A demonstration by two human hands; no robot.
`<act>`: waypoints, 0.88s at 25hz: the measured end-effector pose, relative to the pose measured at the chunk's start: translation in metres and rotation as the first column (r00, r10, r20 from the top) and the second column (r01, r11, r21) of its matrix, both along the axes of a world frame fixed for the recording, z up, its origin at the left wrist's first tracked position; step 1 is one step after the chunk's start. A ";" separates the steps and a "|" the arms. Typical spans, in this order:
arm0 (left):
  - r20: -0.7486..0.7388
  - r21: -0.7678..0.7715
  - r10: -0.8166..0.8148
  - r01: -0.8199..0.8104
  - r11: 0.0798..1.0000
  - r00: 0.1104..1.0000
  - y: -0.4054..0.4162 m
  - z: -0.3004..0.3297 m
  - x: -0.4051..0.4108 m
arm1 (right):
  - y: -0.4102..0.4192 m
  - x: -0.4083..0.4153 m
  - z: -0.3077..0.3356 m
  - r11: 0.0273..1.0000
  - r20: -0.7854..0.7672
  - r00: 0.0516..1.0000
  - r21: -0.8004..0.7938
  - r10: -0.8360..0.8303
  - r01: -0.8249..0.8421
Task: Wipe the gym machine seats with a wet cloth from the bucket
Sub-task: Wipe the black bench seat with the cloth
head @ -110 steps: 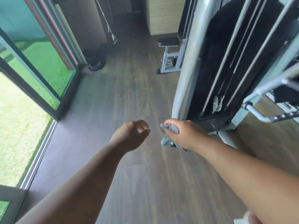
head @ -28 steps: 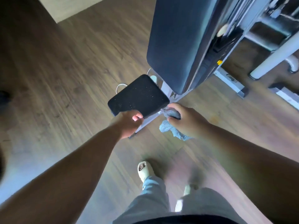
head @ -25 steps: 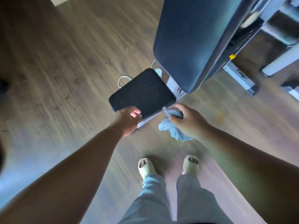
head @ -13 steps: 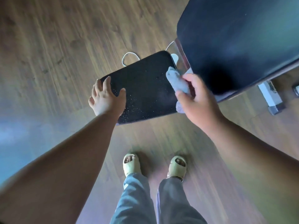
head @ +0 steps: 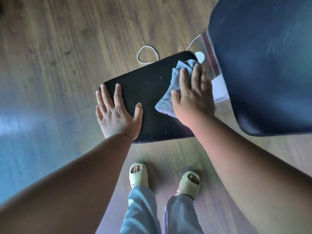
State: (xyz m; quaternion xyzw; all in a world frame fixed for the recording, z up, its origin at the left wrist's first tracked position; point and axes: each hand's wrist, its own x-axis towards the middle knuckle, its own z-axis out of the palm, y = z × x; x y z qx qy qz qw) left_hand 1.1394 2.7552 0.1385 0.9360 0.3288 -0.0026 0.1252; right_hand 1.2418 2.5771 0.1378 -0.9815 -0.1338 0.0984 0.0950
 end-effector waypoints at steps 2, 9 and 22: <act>0.001 0.005 0.005 -0.005 1.000 1.000 0.001 -0.001 0.001 | 0.018 0.018 0.001 0.999 0.001 0.999 -0.003 0.037 -0.037; -0.002 0.020 0.000 0.000 1.000 1.000 0.000 0.002 0.002 | -0.041 -0.050 0.005 0.944 0.075 0.942 -0.010 0.328 -0.328; 0.013 0.025 0.004 -0.005 1.000 1.000 0.001 0.000 0.001 | -0.031 -0.056 0.000 0.928 0.106 0.922 -0.058 0.373 -0.369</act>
